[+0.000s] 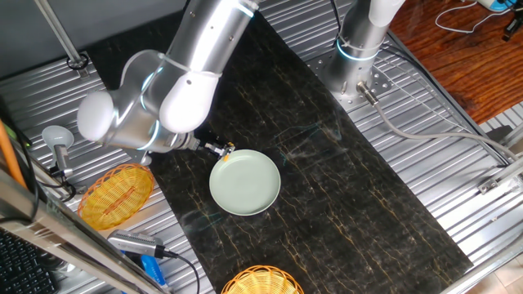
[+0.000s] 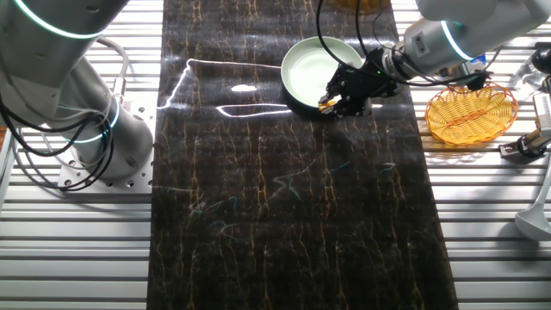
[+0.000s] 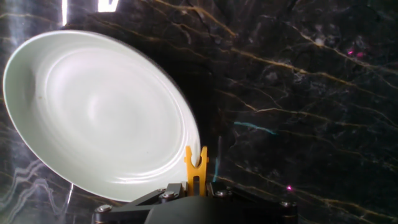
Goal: Use a clamp
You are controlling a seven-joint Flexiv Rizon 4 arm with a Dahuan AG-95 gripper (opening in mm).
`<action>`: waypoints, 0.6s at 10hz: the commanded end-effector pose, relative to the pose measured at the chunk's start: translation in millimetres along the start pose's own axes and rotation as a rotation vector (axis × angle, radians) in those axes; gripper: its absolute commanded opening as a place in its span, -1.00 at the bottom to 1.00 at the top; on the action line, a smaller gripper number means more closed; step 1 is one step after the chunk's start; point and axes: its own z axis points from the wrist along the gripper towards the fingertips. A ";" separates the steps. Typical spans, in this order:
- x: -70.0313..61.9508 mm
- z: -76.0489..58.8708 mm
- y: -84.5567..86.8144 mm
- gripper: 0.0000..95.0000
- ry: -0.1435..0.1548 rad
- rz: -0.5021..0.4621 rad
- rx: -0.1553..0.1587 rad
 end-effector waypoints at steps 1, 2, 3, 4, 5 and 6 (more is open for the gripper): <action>0.2 0.1 0.0 -1.00 0.005 -0.002 -0.001; 0.2 0.1 0.0 -1.00 0.004 -0.003 -0.002; 0.2 0.0 0.0 -1.00 0.004 -0.007 -0.002; 0.2 0.0 0.0 -1.00 0.005 -0.012 -0.002; 0.2 0.0 0.0 -1.00 0.005 -0.016 -0.002; 0.2 0.0 0.0 -1.00 0.005 -0.023 -0.002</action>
